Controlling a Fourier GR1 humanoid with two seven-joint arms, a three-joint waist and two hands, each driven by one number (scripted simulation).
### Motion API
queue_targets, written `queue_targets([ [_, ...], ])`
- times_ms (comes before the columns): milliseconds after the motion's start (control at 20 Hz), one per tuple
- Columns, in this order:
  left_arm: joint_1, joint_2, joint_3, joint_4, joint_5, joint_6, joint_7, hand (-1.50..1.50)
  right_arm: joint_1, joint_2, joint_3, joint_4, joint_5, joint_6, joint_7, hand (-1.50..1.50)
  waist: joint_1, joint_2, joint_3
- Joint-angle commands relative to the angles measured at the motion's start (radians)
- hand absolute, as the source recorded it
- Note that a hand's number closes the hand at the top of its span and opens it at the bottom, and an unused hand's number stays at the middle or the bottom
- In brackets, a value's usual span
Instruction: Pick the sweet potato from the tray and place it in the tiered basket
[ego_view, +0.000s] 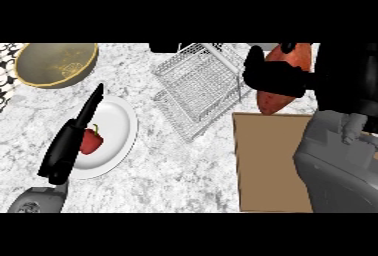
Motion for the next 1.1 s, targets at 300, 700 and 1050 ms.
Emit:
queue_targets([
  [300,-0.005,-0.020,-0.008,0.001,-0.024,0.010,-0.004,0.00,-0.301,0.103,-0.187,0.553,0.015,-0.133,0.037,1.50,0.004,0.009,0.003],
  [700,-0.019,-0.022,-0.015,-0.010,-0.027,-0.008,0.001,0.00,-0.306,0.104,-0.233,0.852,-0.098,-0.530,-0.109,-1.50,0.037,0.020,0.004],
  [1050,-0.051,-0.018,-0.006,0.002,-0.010,-0.038,0.013,0.00,-0.363,0.105,-0.257,1.008,-0.205,-0.860,-0.329,-1.50,0.045,0.024,0.005],
])
